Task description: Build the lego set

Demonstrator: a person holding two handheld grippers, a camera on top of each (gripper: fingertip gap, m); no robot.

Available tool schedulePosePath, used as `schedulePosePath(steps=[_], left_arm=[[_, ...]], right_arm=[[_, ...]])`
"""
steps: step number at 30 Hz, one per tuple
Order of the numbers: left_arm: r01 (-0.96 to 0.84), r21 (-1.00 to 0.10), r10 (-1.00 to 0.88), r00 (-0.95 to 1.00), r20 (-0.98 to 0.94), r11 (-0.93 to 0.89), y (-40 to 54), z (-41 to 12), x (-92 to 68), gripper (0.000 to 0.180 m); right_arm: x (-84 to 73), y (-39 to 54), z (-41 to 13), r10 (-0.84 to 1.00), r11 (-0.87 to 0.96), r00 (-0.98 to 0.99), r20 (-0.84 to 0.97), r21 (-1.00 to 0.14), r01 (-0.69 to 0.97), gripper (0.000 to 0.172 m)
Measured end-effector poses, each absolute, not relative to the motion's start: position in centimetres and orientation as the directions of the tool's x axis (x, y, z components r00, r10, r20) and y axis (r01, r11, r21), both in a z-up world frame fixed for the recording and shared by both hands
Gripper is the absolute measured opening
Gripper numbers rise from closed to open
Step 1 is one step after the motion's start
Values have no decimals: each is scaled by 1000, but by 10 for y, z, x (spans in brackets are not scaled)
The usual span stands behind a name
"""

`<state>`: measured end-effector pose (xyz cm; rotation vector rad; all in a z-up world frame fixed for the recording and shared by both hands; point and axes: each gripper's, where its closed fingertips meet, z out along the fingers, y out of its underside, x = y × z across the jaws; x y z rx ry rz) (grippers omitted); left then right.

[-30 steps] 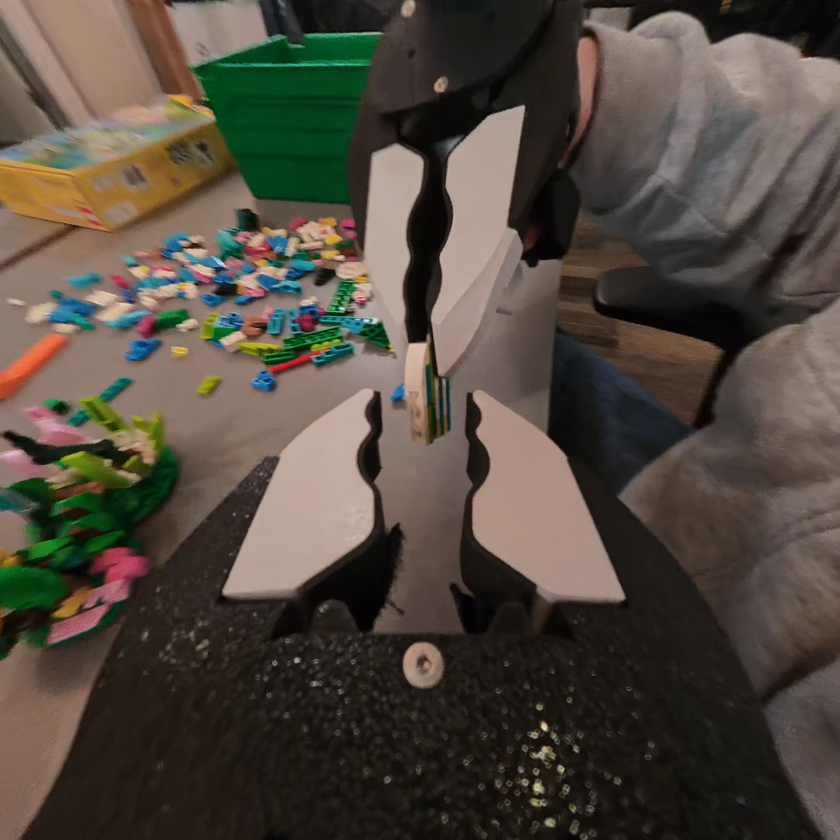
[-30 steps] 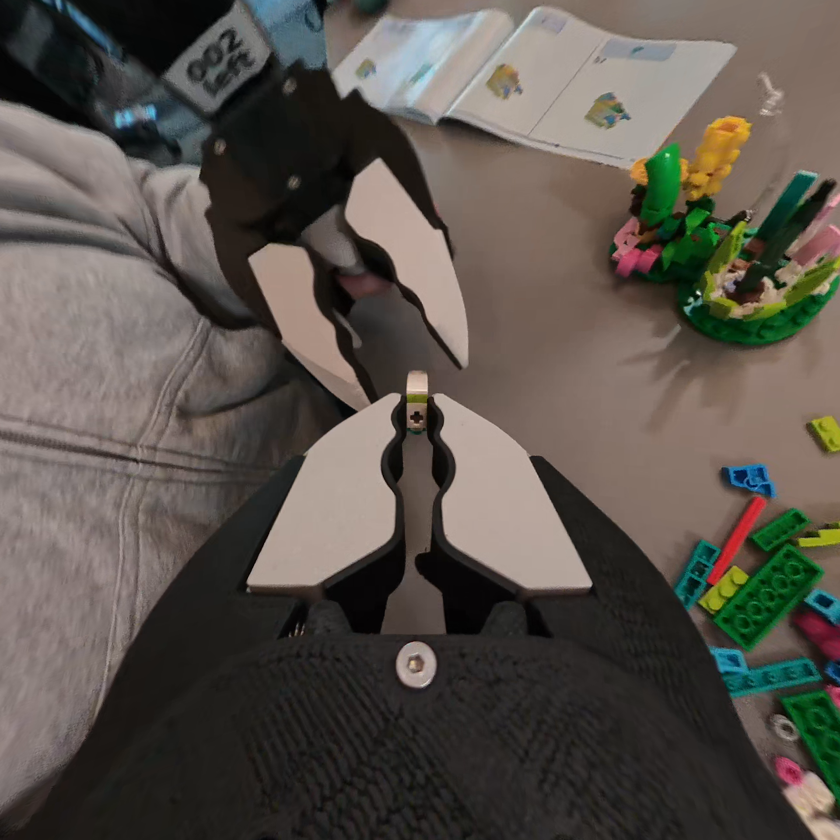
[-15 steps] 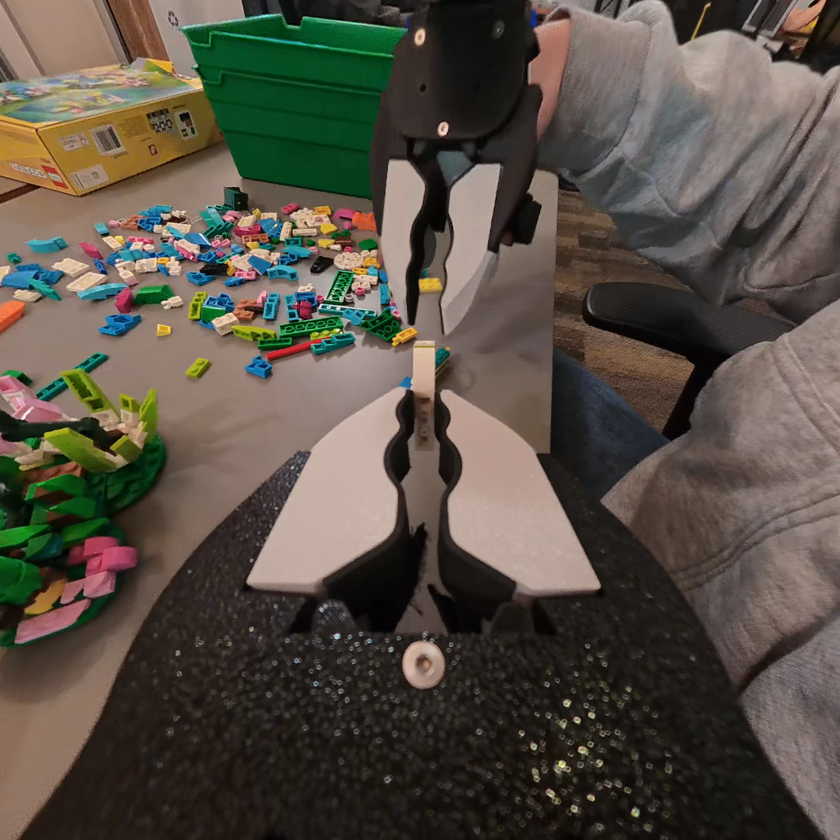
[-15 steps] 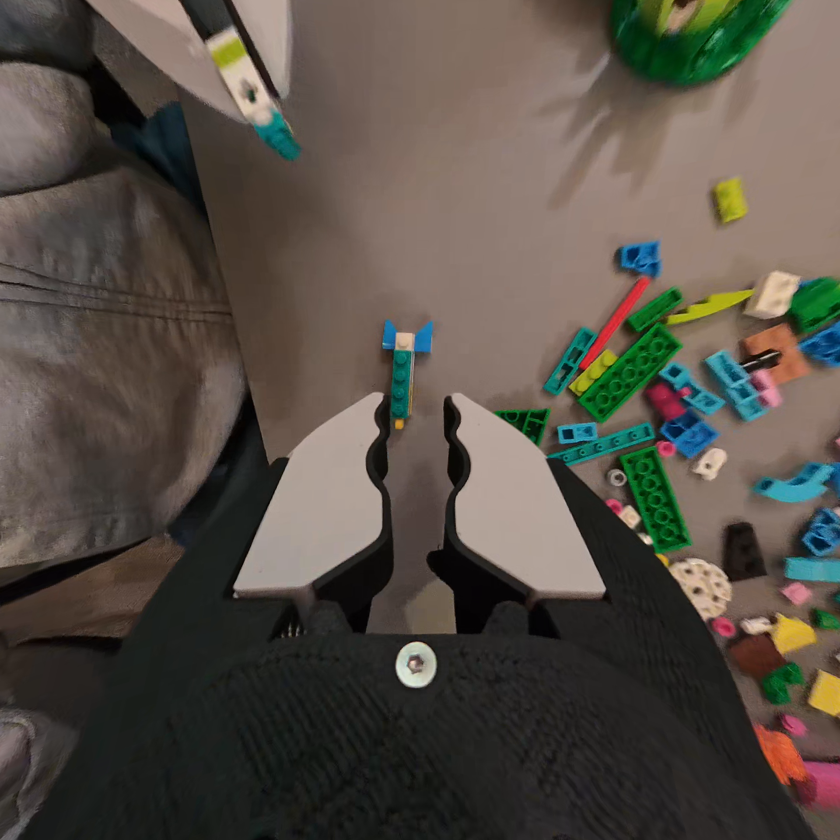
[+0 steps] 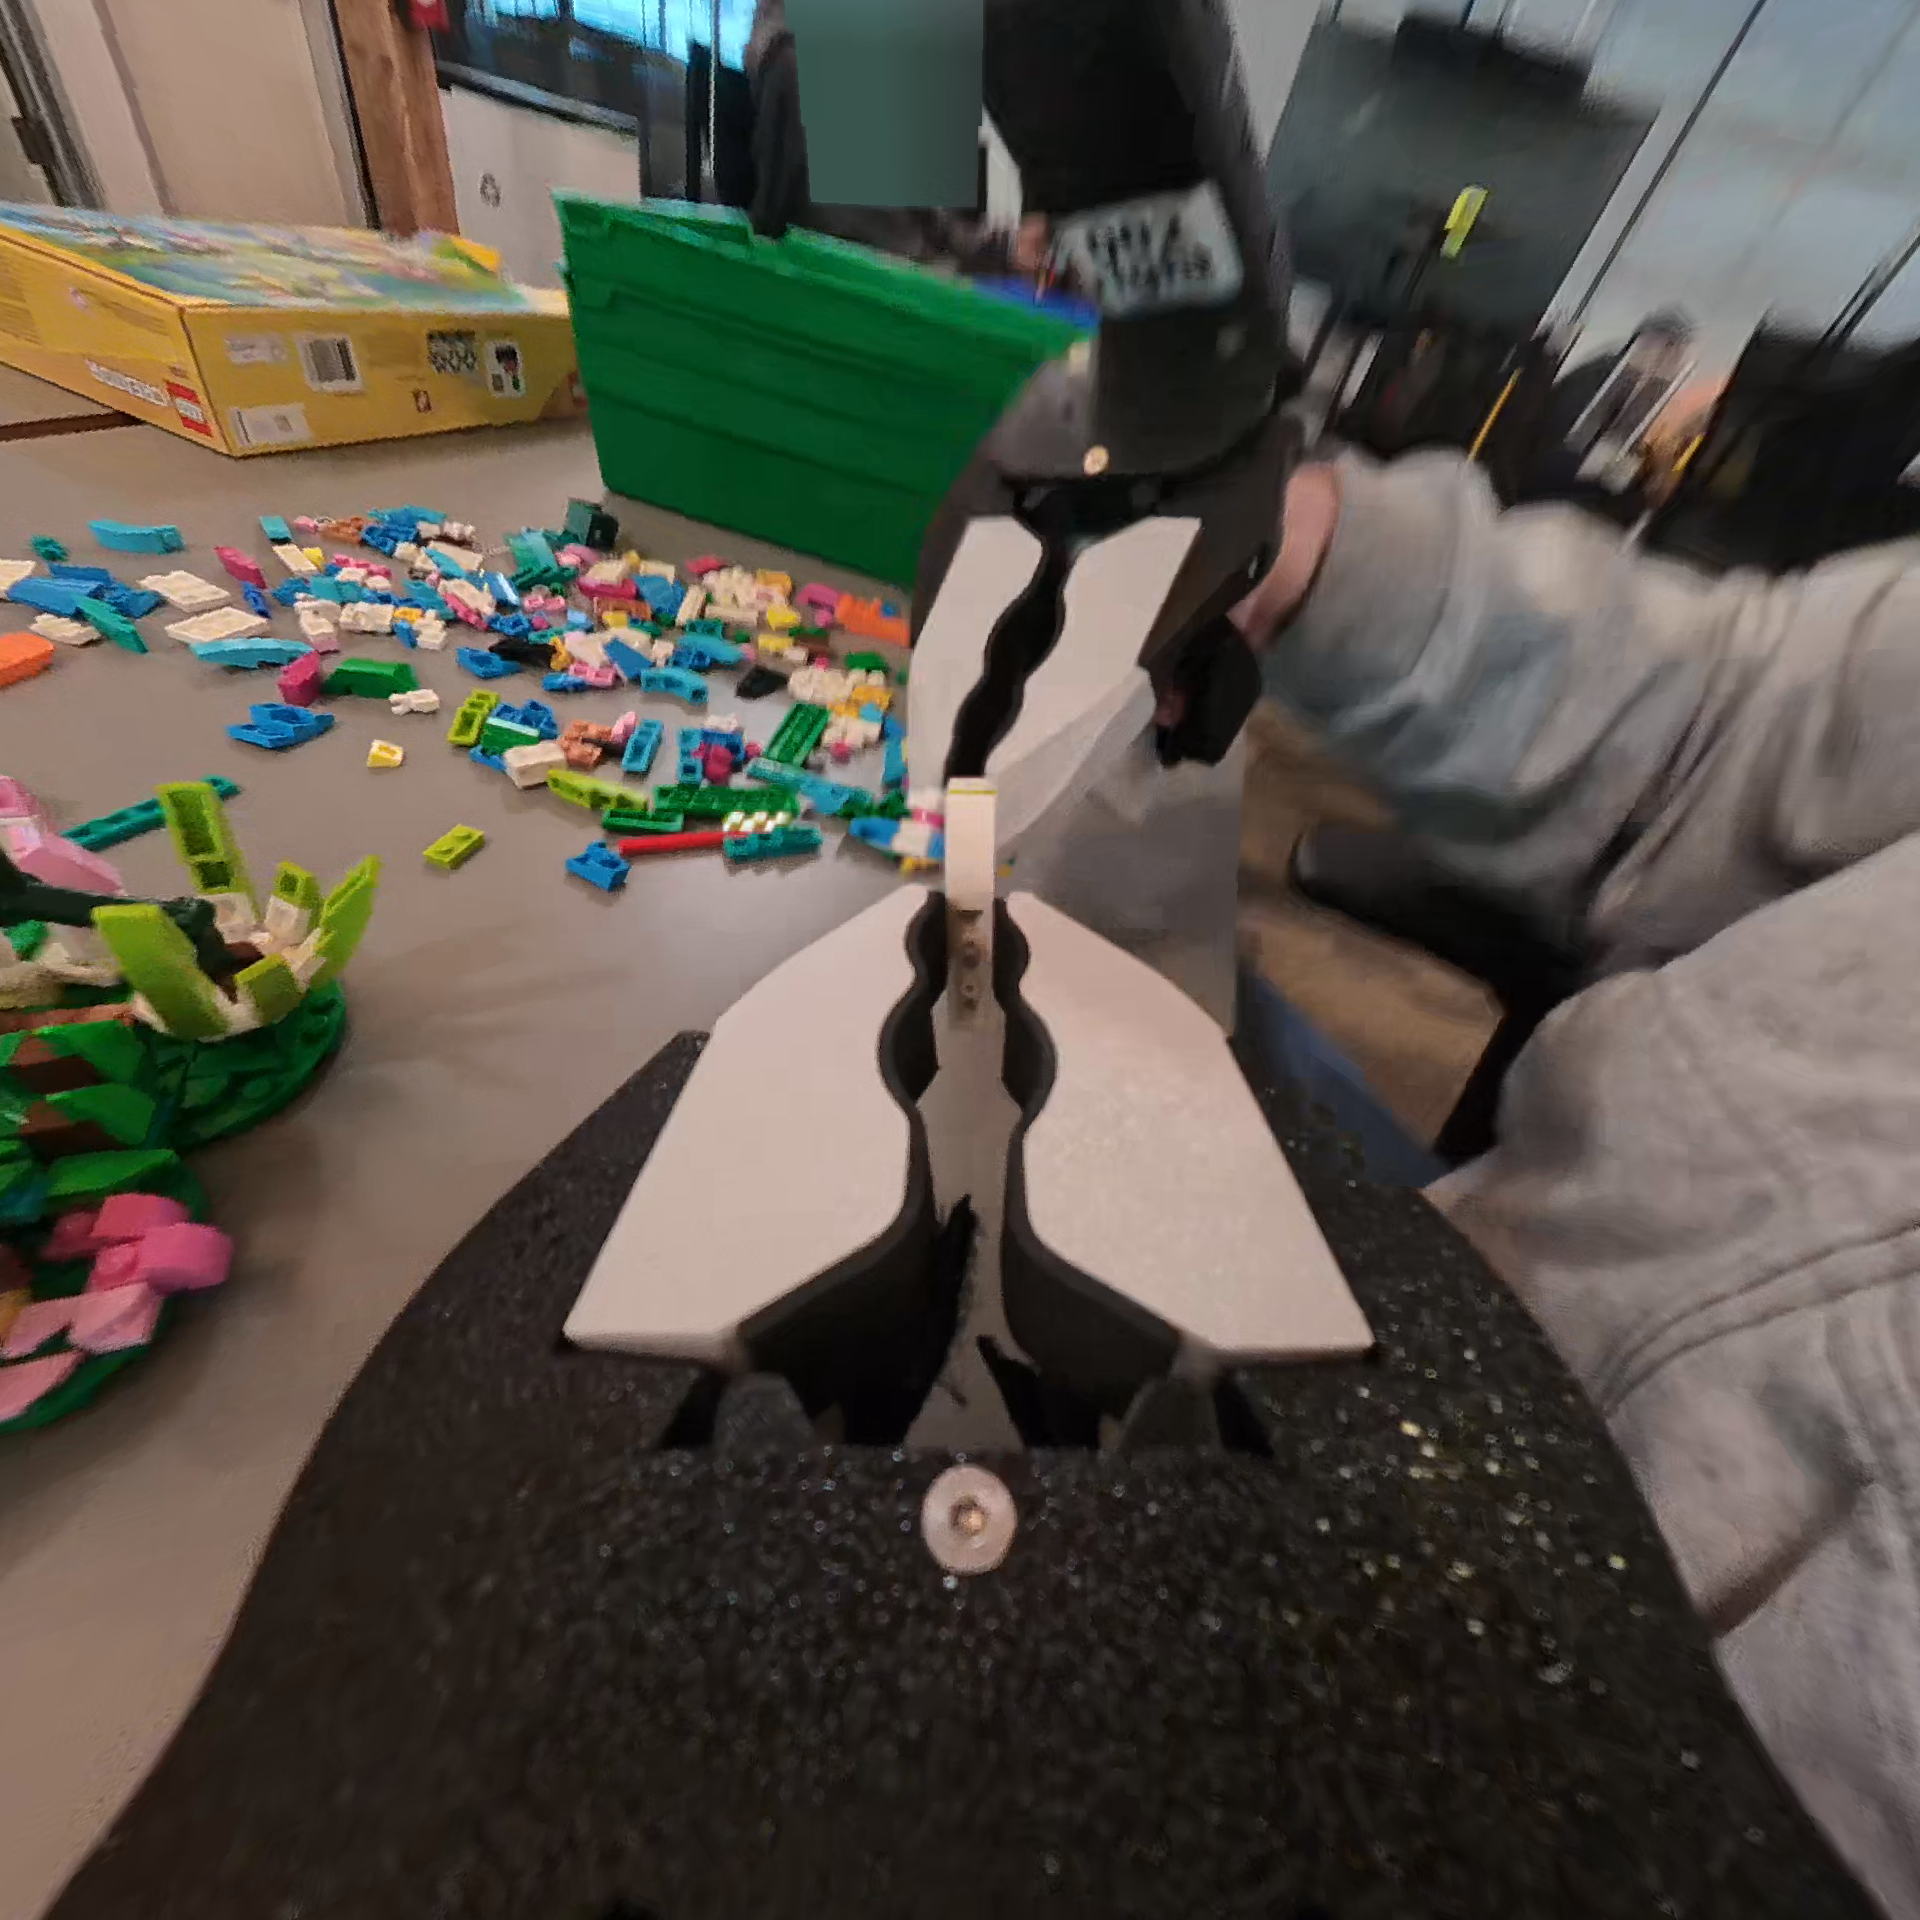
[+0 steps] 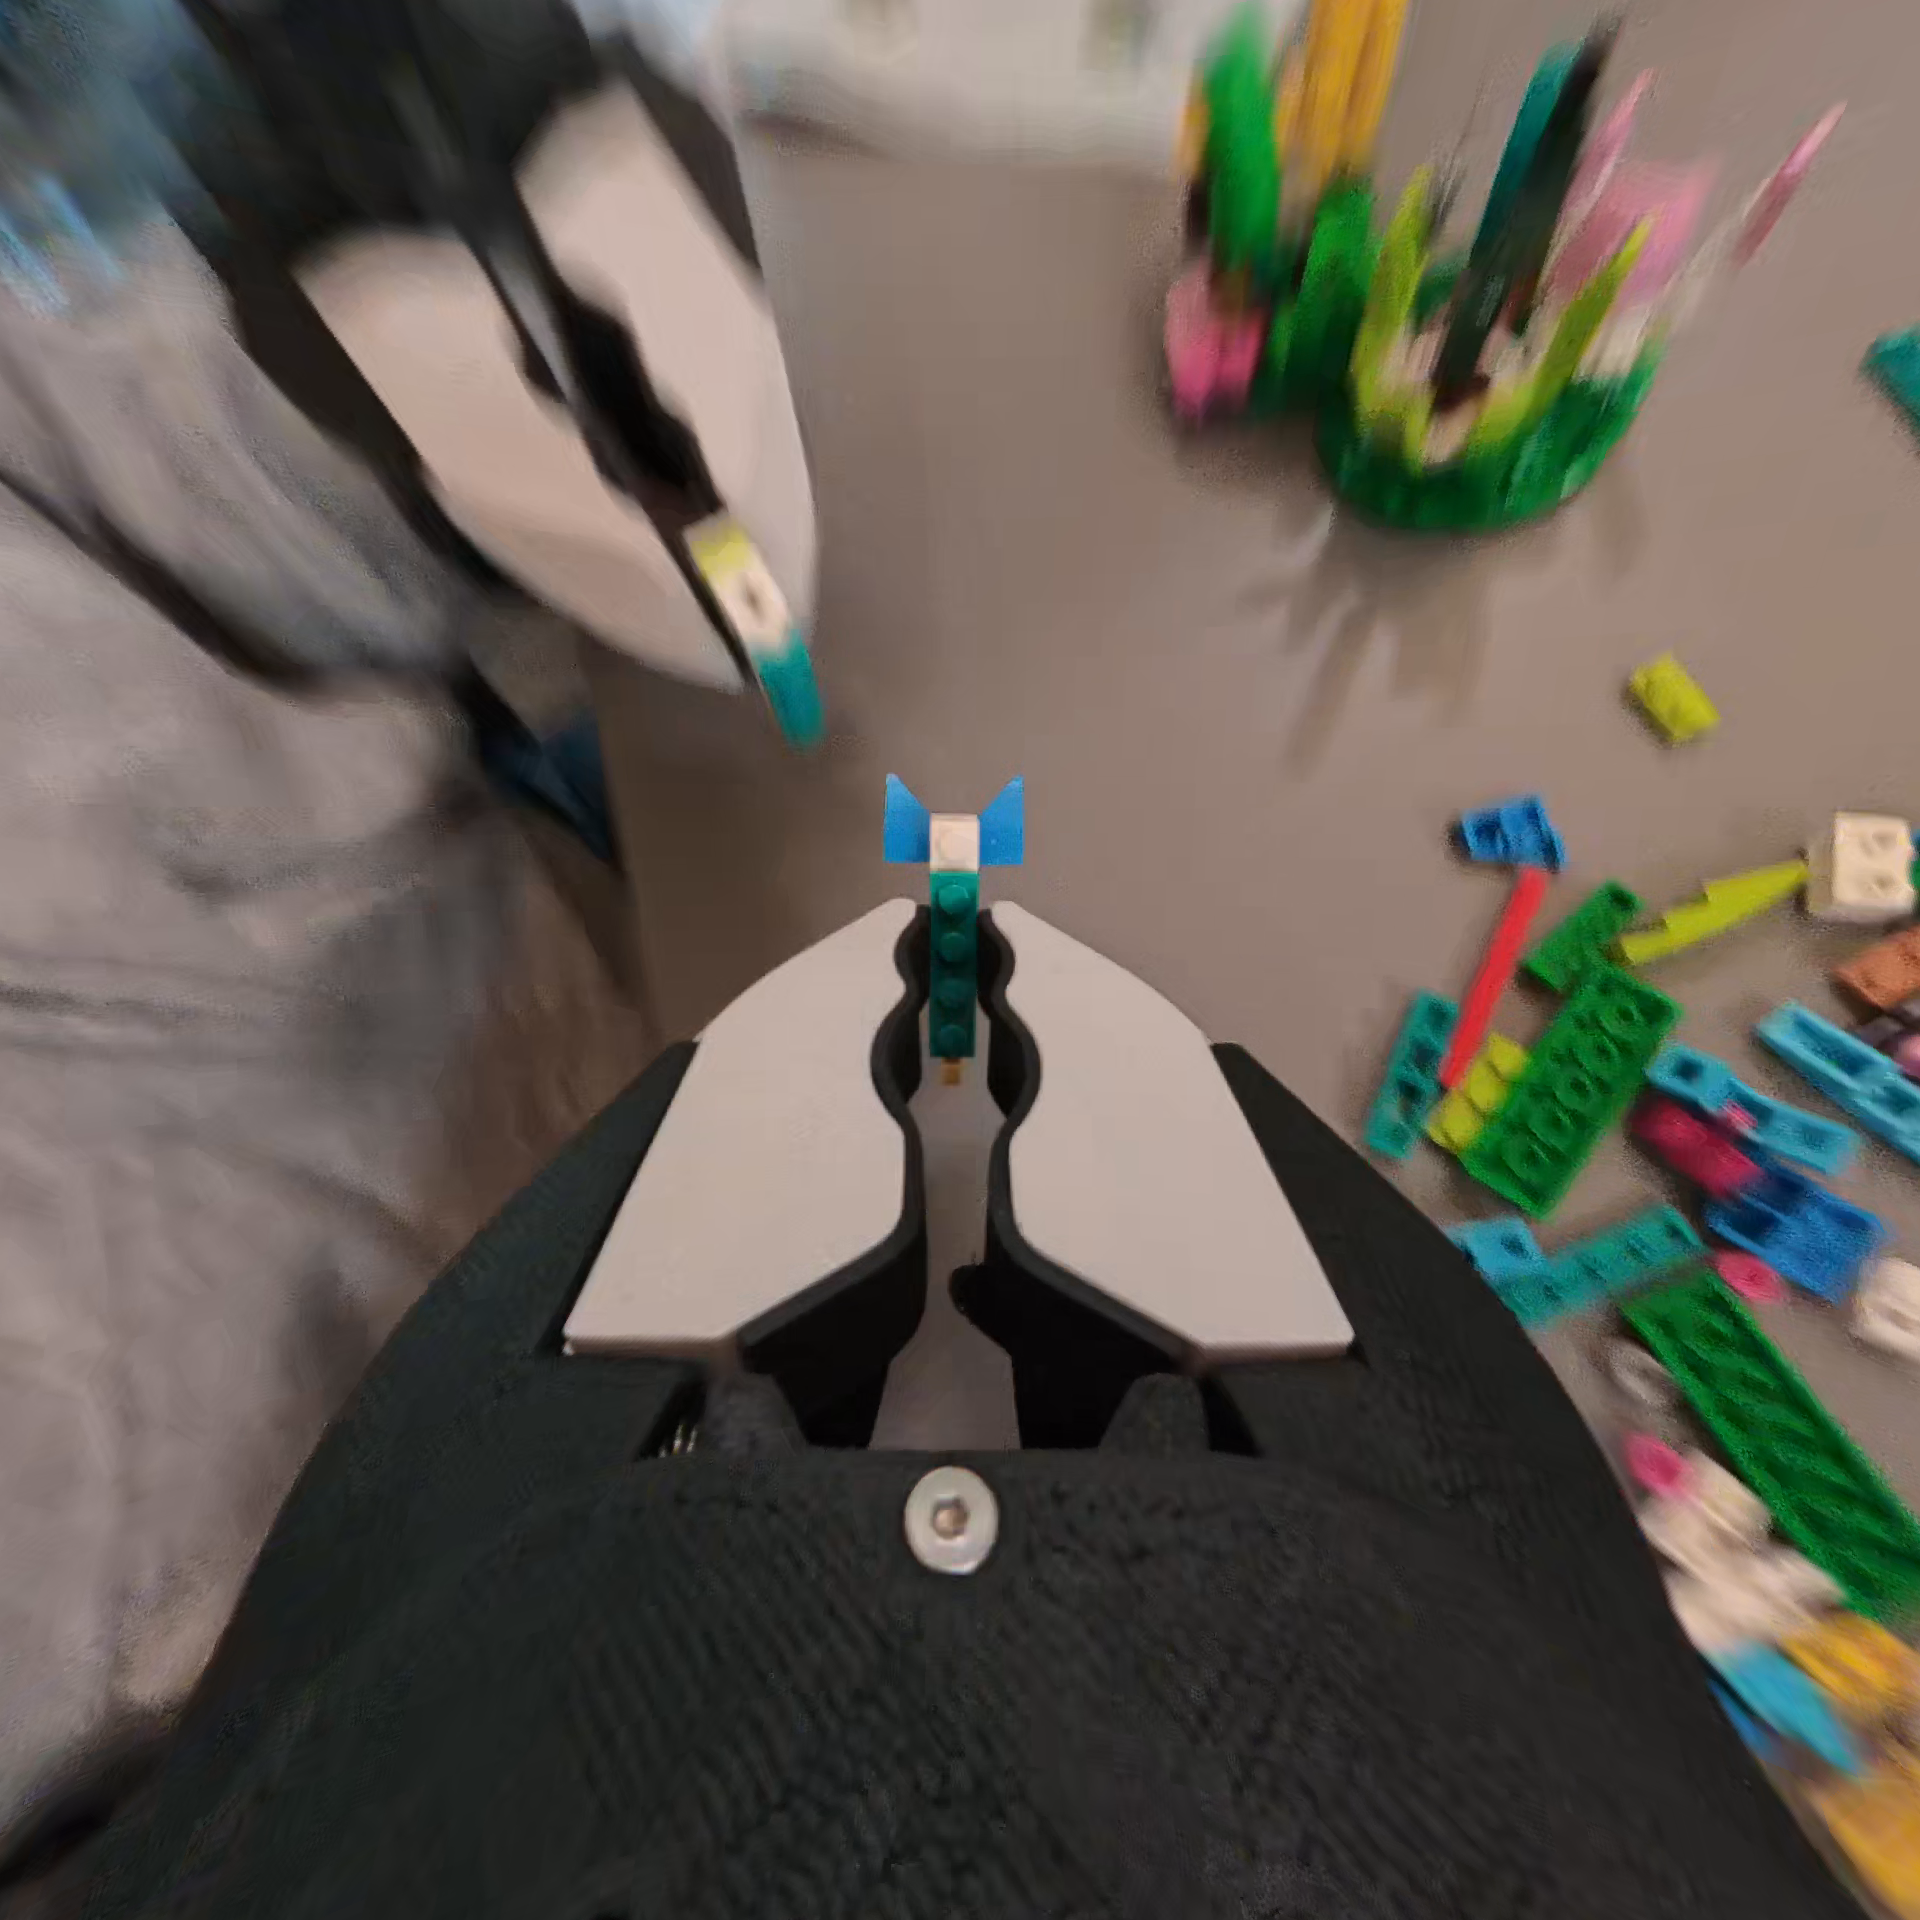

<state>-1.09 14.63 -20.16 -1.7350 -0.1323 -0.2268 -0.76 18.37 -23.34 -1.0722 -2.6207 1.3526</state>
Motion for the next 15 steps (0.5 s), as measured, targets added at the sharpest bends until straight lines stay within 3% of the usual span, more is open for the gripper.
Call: schedulePosePath(steps=[2, 6, 15], left_arm=[[350, -934, -87, 931, 355, -67, 146, -184, -14, 8], [551, -831, -201, 825, 529, 77, 144, -160, -21, 8], [638, -759, -272, 759, 592, 127, 147, -156, -20, 8]], right_arm=[[-14, 171, -196, 509, 91, -727, -460, -812, 577, 6], [-20, 167, -157, 353, -298, -696, -626, -780, 550, 6], [-25, 159, -149, 218, -519, -684, -696, -676, 523, 6]])
